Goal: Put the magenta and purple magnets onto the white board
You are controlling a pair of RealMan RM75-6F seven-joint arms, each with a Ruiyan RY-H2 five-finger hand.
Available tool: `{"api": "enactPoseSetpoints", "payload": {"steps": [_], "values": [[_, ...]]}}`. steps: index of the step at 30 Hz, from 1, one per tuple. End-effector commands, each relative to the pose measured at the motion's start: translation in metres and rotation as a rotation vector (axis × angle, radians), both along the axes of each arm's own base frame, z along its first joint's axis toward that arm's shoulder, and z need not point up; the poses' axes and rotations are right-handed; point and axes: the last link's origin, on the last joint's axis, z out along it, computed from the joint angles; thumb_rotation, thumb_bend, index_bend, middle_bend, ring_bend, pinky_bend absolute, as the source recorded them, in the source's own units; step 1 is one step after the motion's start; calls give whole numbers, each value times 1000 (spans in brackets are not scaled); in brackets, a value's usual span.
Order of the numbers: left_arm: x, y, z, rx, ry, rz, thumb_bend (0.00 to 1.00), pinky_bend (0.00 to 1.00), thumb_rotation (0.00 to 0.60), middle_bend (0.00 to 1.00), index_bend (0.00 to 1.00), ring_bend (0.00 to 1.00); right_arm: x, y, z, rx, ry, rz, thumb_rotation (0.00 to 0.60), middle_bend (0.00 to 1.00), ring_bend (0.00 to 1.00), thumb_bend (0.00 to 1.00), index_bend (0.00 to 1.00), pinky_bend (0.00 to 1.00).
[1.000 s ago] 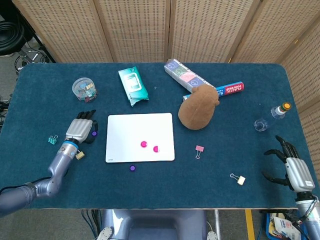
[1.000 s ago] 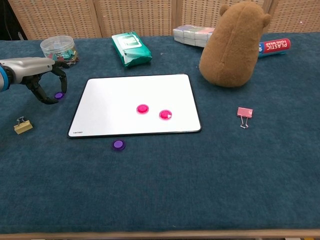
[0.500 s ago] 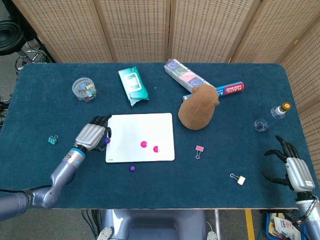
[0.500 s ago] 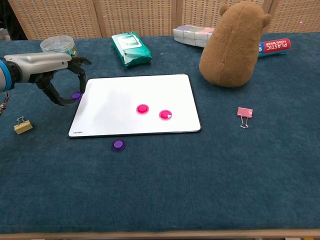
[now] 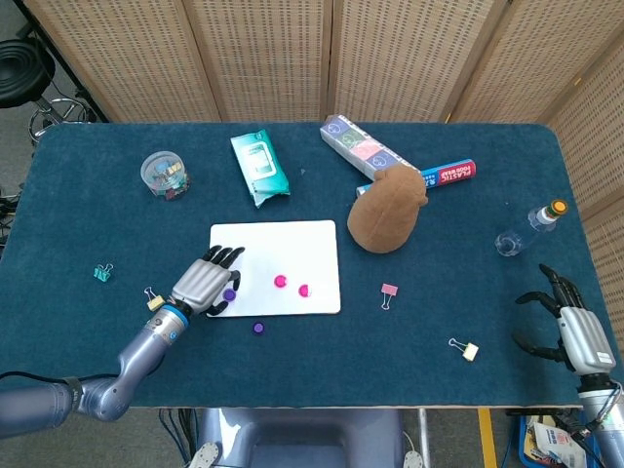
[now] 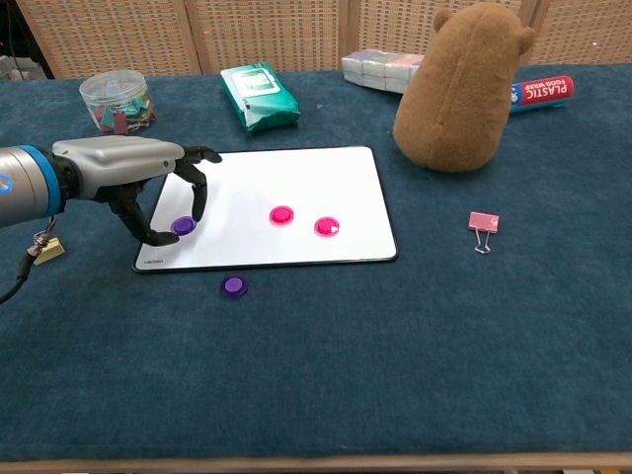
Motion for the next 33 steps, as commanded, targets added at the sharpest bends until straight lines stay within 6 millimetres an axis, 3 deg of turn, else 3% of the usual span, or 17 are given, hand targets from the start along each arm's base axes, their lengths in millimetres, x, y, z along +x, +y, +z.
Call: {"api": "enactPoseSetpoints", "payload": {"steps": [1, 25, 33], "values": [[1, -1, -3, -1, 4, -1, 470, 0, 600, 0, 603, 0, 0, 0, 1, -1, -1, 0, 600, 0, 0, 229, 371, 0], [9, 8, -18, 0, -10, 23, 463, 0, 600, 0, 598, 0, 0, 1, 1, -1, -5, 2, 600, 0, 0, 228, 371, 0], [12, 8, -20, -3, -5, 20, 444, 0, 600, 0, 445, 0, 0, 1, 2, -3, -7, 1, 600, 0, 0, 228, 371, 0]]}}
